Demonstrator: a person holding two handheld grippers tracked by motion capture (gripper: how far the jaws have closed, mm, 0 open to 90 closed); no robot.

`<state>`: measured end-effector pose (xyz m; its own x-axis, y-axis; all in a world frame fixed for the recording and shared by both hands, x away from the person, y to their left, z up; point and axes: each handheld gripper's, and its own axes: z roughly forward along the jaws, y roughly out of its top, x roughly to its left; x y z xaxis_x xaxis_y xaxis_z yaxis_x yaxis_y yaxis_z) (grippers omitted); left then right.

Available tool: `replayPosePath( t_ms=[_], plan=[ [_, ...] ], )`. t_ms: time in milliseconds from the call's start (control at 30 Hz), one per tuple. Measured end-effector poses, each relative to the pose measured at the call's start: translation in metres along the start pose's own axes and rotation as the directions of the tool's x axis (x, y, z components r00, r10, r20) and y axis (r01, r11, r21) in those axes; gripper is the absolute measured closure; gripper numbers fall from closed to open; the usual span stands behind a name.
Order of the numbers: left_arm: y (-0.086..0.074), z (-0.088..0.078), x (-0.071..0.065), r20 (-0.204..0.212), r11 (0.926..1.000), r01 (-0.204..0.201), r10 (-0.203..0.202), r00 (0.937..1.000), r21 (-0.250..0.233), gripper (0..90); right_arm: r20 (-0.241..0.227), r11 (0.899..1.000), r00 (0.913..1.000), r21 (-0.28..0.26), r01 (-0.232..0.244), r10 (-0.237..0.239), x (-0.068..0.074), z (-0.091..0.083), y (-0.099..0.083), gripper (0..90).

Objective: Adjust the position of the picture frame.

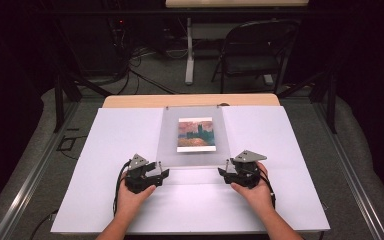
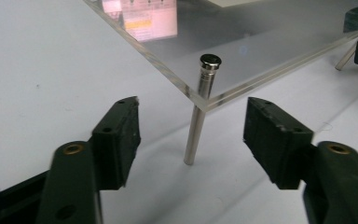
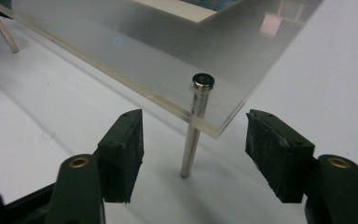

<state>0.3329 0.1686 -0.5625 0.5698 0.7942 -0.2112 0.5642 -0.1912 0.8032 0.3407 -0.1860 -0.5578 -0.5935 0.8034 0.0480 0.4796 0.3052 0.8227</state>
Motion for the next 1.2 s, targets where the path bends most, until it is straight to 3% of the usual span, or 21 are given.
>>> replayPosePath(
  t_ms=[300, 533, 667, 833, 1000, 1100, 1200],
  plan=[
    [0.000, -0.008, -0.004, -0.003, 0.9997, -0.016, 0.016, 0.9999, 0.020, 34.6, 0.031, 0.999, 0.9984, 0.024, 0.045, -0.046, -0.005, -0.014, 0.002, 34.9],
    [0.001, -0.014, -0.007, 0.004, 0.9992, -0.015, 0.015, 0.9999, 0.038, 32.7, 0.025, 0.998, 0.9977, 0.029, 0.062, -0.063, -0.004, -0.031, -0.003, 34.5],
    [0.000, -0.021, -0.011, 0.005, 0.9983, -0.038, 0.038, 0.9993, 0.044, 31.2, 0.028, 0.997, 0.9969, 0.041, 0.072, -0.073, -0.002, -0.040, -0.006, 34.0],
    [-0.003, -0.032, -0.011, 0.010, 0.9986, -0.038, 0.038, 0.9992, 0.037, 31.3, 0.031, 0.996, 0.9955, 0.027, 0.089, -0.090, 0.001, -0.050, -0.008, 33.8],
    [-0.006, -0.044, -0.006, 0.024, 0.9993, 0.032, -0.032, 0.9992, 0.022, 34.5, 0.021, 0.998, 0.9976, 0.000, 0.067, -0.067, 0.002, -0.054, -0.008, 33.8],
    [-0.002, -0.051, -0.007, 0.026, 0.9996, 0.026, -0.027, 0.9993, 0.011, 34.5, 0.012, 0.998, 0.9978, -0.023, 0.065, -0.065, 0.004, -0.057, -0.005, 34.8],
    [-0.001, -0.057, -0.010, 0.014, 0.9999, -0.007, 0.007, 0.9999, 0.015, 34.5, 0.006, 0.997, 0.9973, -0.037, 0.073, -0.073, 0.005, -0.062, -0.002, 35.3]
  ],
)
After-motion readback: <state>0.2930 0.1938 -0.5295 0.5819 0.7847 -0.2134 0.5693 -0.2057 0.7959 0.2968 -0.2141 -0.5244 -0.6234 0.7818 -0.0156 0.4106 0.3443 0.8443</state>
